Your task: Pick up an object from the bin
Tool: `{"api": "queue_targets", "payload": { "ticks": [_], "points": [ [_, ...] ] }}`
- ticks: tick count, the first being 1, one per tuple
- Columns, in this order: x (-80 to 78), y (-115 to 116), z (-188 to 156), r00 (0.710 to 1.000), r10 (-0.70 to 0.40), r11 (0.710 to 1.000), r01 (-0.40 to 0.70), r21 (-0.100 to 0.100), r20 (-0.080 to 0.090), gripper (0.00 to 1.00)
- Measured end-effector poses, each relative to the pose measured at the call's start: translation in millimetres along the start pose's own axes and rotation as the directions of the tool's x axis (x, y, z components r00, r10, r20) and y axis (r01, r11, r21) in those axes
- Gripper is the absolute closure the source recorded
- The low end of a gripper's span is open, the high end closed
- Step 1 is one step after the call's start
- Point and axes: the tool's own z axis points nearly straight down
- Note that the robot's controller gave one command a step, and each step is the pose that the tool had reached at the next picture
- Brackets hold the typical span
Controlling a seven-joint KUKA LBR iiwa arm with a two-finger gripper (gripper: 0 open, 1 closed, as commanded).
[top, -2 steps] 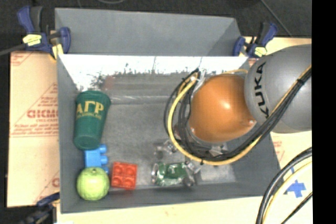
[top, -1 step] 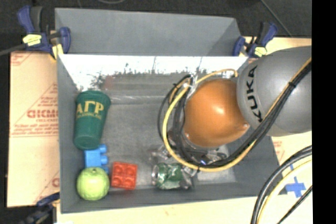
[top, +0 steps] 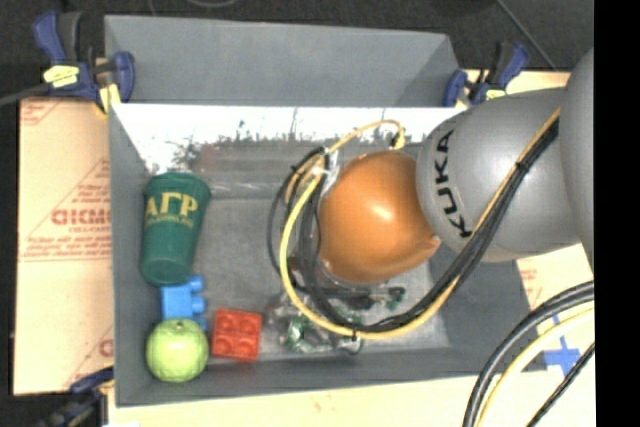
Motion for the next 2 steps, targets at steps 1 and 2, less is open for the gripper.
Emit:
{"api": "queue_targets", "payload": {
  "ticks": [1,2],
  "points": [
    [-0.2,0,0,1.0,0.0,1.0,0.0,-0.001,0.0,1.0],
    [10.2,-21,-29,1.0,0.009,1.0,-0.009,-0.005,-0.007,1.0]
  ]
}}
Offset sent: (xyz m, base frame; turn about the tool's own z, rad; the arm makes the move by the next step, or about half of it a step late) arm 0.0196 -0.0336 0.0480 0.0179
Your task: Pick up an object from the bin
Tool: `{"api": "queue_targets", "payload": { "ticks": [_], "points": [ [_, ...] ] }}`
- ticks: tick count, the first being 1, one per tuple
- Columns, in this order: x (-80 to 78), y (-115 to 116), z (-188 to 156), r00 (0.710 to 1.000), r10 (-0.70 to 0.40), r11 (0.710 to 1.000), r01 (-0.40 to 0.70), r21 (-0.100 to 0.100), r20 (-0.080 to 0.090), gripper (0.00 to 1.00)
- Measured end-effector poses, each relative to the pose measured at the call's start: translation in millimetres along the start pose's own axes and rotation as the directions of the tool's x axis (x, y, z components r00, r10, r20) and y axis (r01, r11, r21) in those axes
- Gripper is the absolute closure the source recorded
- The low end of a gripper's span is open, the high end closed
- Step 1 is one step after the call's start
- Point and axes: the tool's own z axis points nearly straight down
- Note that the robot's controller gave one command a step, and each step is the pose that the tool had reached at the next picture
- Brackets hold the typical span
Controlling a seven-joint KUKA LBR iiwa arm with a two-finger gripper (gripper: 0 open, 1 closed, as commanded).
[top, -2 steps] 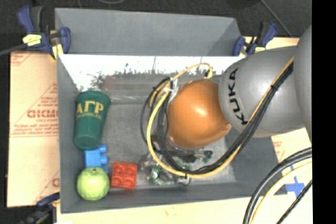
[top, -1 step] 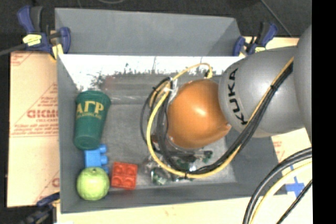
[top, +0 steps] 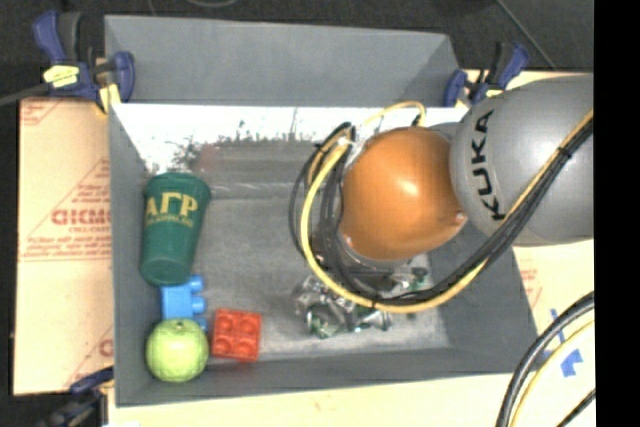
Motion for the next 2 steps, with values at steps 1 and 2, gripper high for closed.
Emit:
{"api": "queue_targets", "payload": {
  "ticks": [1,2],
  "points": [
    [-3.3,-14,-18,0.999,0.032,0.999,-0.032,0.007,0.003,1.0],
    [0.0,0,-36,0.999,0.047,0.999,-0.047,0.003,0.001,1.0]
  ]
}}
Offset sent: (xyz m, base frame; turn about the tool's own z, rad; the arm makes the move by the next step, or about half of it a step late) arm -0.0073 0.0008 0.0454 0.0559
